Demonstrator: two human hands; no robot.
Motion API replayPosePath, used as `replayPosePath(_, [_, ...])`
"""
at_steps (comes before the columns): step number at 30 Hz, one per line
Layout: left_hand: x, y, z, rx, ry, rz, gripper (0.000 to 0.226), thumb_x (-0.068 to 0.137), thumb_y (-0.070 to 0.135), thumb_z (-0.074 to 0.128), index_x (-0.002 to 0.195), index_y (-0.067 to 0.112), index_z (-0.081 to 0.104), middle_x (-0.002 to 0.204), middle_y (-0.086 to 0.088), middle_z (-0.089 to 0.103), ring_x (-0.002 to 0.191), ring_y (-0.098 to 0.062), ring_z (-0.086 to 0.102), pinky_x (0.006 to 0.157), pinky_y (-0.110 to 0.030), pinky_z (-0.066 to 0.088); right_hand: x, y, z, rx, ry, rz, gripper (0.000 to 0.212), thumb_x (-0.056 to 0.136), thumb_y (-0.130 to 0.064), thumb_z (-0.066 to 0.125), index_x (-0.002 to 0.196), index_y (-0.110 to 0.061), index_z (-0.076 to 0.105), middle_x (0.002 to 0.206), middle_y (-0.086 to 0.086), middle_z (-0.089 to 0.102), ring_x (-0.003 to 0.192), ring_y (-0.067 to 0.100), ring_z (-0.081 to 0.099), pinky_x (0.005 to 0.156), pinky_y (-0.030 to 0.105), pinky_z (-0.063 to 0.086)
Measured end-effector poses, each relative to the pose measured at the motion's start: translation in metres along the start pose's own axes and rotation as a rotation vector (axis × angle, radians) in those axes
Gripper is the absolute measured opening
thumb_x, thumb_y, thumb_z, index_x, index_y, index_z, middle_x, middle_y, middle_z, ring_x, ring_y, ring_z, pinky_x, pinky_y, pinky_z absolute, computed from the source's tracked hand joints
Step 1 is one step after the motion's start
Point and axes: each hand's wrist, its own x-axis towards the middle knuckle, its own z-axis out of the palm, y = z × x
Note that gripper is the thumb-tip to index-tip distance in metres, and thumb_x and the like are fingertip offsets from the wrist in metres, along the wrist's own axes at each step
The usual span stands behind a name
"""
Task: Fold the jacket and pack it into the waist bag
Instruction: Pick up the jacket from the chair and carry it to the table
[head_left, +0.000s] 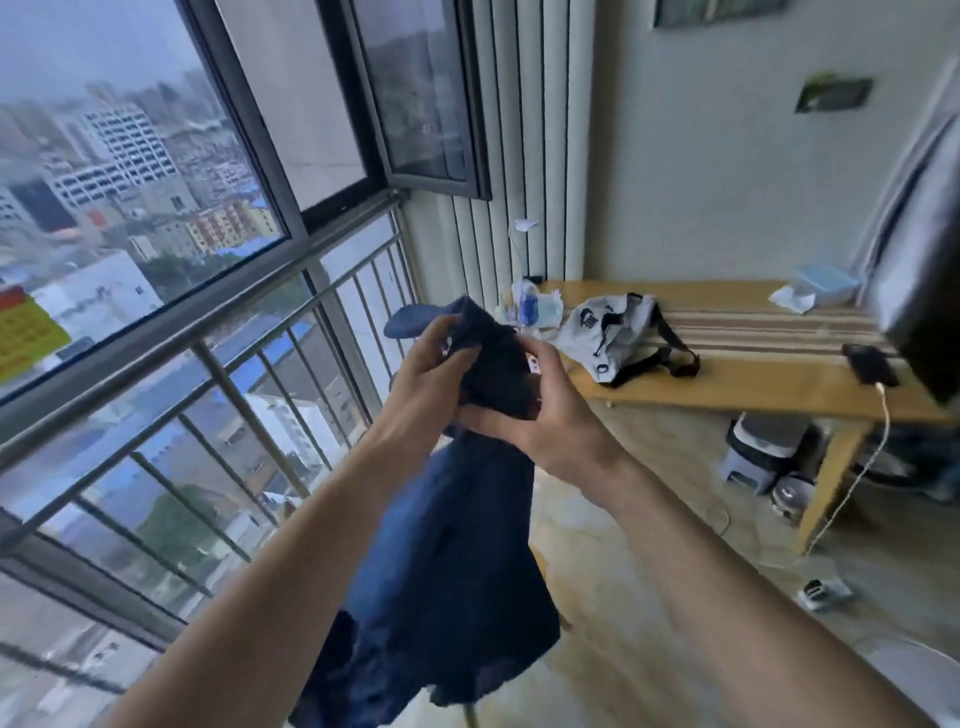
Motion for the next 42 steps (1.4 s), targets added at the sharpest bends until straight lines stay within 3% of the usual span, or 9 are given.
replayPosePath(4, [-0.036, 0.058, 0.06, -0.22, -0.258, 0.071, 0.033, 0.095, 0.014, 0.054, 0.127, 0.014, 0.06, 0.112, -0.016, 0.073, 0.094, -0.033, 0.073, 0.08, -0.041, 0.062, -0.022, -0.04, -0.048, -0.024, 0.145, -0.163, 0.056, 0.075, -0.035, 0.084, 0.123, -0.029, 0.055, 0.114, 0.001, 0.075, 0.107, 0.02, 0.071, 0.096, 0.048, 0.055])
replayPosePath(7, [-0.05, 0.08, 0.089, -0.141, -0.289, 0.169, 0.038, 0.088, 0.008, 0.052, 0.125, 0.008, 0.058, 0.112, -0.02, 0.068, 0.089, -0.031, 0.071, 0.08, -0.036, 0.062, -0.039, -0.069, -0.085, -0.079, 0.203, -0.22, 0.01, 0.094, -0.018, 0.065, 0.103, -0.024, 0.068, 0.099, -0.001, 0.076, 0.089, 0.01, 0.07, 0.087, 0.034, 0.058])
replayPosePath(12, [-0.054, 0.075, 0.126, 0.681, 0.055, 0.645, 0.057, 0.077, 0.013, 0.065, 0.132, 0.029, 0.056, 0.12, 0.006, 0.069, 0.11, -0.017, 0.064, 0.094, -0.042, 0.054, -0.068, -0.095, -0.148, -0.153, 0.303, -0.251, 0.019, 0.1, -0.012, 0.052, 0.106, -0.014, 0.07, 0.097, 0.001, 0.074, 0.089, 0.014, 0.068, 0.08, 0.027, 0.053])
replayPosePath(16, [-0.028, 0.045, 0.152, 1.011, -0.034, 0.47, 0.108, 0.064, 0.054, 0.084, 0.153, 0.03, 0.028, 0.149, -0.001, 0.048, 0.133, -0.026, 0.043, 0.107, -0.046, 0.043, -0.093, -0.116, -0.187, -0.176, 0.295, -0.315, 0.023, 0.098, 0.0, 0.049, 0.096, -0.012, 0.068, 0.083, -0.006, 0.069, 0.077, 0.004, 0.064, 0.071, 0.015, 0.049])
replayPosePath(19, [-0.005, 0.011, 0.179, 1.137, -0.184, 0.232, 0.061, 0.071, 0.057, 0.077, 0.117, 0.02, 0.063, 0.102, -0.007, 0.071, 0.1, -0.032, 0.067, 0.081, -0.041, 0.055, -0.106, -0.127, -0.219, -0.342, 0.298, -0.352, 0.021, 0.094, 0.001, 0.053, 0.102, -0.013, 0.068, 0.094, 0.0, 0.073, 0.088, 0.009, 0.067, 0.08, 0.021, 0.053])
replayPosePath(23, [0.01, 0.003, 0.197, 0.868, -0.259, 0.249, 0.013, 0.091, 0.029, 0.07, 0.085, 0.02, 0.063, 0.077, 0.001, 0.061, 0.075, -0.018, 0.06, 0.063, -0.025, 0.045, -0.122, -0.121, -0.298, -0.833, 0.469, -0.27, 0.014, 0.096, -0.011, 0.055, 0.097, -0.019, 0.066, 0.089, -0.005, 0.07, 0.089, 0.017, 0.065, 0.079, 0.034, 0.051])
replayPosePath(29, [0.033, 0.054, 0.226, 0.745, -0.369, 0.467, 0.03, 0.083, 0.045, 0.075, 0.085, 0.015, 0.071, 0.081, -0.013, 0.072, 0.079, -0.031, 0.069, 0.074, -0.046, 0.055, -0.138, -0.092, -0.389, -0.995, 0.736, -0.035, 0.014, 0.096, -0.021, 0.055, 0.098, -0.022, 0.069, 0.09, 0.008, 0.071, 0.09, 0.036, 0.065, 0.063, 0.035, 0.041])
replayPosePath(36, [0.093, 0.086, 0.235, 0.875, -0.44, 0.565, 0.042, 0.077, 0.053, 0.081, 0.083, 0.012, 0.076, 0.081, -0.016, 0.074, 0.066, -0.023, 0.064, 0.064, -0.04, 0.051, -0.128, -0.104, -0.391, -1.067, 0.672, -0.177, 0.026, 0.077, -0.054, 0.078, 0.08, -0.033, 0.062, 0.07, -0.013, 0.065, 0.07, 0.013, 0.062, 0.06, 0.03, 0.045])
replayPosePath(42, [0.18, 0.084, 0.209, 0.865, -0.55, 0.577, 0.04, 0.081, 0.046, 0.08, 0.072, 0.009, 0.069, 0.06, -0.003, 0.06, 0.056, -0.013, 0.05, 0.06, -0.035, 0.044, -0.073, -0.066, -0.441, -1.475, 0.392, 0.583, 0.032, 0.077, -0.03, 0.081, 0.061, -0.018, 0.057, 0.07, 0.001, 0.059, 0.07, 0.023, 0.062, 0.056, 0.031, 0.046])
